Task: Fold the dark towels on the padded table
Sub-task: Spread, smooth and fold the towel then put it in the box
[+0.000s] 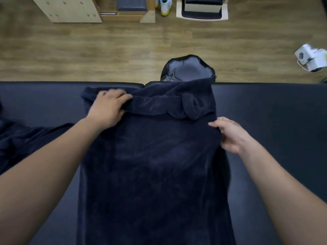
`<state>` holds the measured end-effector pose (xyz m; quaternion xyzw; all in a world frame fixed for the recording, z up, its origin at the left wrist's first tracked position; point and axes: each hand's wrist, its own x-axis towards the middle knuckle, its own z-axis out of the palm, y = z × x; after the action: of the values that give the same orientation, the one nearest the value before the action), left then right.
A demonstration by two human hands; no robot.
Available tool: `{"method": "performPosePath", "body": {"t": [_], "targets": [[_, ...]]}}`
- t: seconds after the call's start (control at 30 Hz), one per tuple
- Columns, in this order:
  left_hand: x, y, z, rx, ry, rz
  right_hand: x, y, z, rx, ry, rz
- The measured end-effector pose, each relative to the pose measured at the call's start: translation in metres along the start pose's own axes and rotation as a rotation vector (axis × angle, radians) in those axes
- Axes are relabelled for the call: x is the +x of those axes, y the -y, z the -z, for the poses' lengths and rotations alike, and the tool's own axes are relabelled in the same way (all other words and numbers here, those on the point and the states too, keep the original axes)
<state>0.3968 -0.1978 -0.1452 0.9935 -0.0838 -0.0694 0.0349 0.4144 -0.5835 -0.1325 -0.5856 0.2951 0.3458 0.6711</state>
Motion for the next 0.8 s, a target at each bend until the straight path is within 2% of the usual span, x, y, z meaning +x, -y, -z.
{"method": "performPosePath", "body": {"t": [0.07,0.13,0.2,0.23,0.3,0.37,0.43,0.47,0.53,0.6,0.67,0.73,0.8], "targets": [[0.015,-0.004,0.002,-0.179,-0.001,0.129,0.0,0.003,0.003,-0.231,-0.085,0.071],[0.029,-0.002,0.011,-0.365,-0.04,0.349,0.009,0.011,0.008,-0.466,-0.307,0.224],[0.039,-0.001,0.018,-0.419,-0.006,0.415,0.016,0.022,0.005,-0.725,-0.506,0.41],[0.042,-0.003,0.02,-0.408,0.017,0.399,0.019,0.026,-0.002,-0.848,-0.509,0.511],[0.046,-0.007,0.02,-0.386,0.039,0.357,0.024,0.03,-0.024,-1.022,-0.322,0.623],[0.044,-0.007,0.018,-0.358,0.046,0.35,0.033,0.028,-0.047,-1.144,-0.083,0.523],[0.042,-0.002,0.016,-0.34,0.045,0.34,0.043,0.032,-0.061,-1.274,0.004,0.441],[0.041,0.0,0.016,-0.33,0.046,0.339,0.048,0.038,-0.064,-1.254,0.012,0.46],[0.035,0.009,0.015,-0.265,0.037,0.337,0.051,0.054,-0.062,-0.958,0.01,0.501],[0.022,0.021,0.014,-0.123,-0.031,0.38,0.05,0.069,-0.055,-0.519,0.048,0.394],[0.004,0.037,0.014,-0.037,-0.09,0.565,0.053,0.07,-0.045,-0.304,0.043,0.227],[-0.012,0.049,0.013,-0.109,-0.054,0.79,0.058,0.062,-0.04,-0.236,-0.058,0.143],[-0.02,0.055,0.008,-0.366,-0.014,0.912,0.063,0.059,-0.038,-0.176,-0.166,0.154]]}}
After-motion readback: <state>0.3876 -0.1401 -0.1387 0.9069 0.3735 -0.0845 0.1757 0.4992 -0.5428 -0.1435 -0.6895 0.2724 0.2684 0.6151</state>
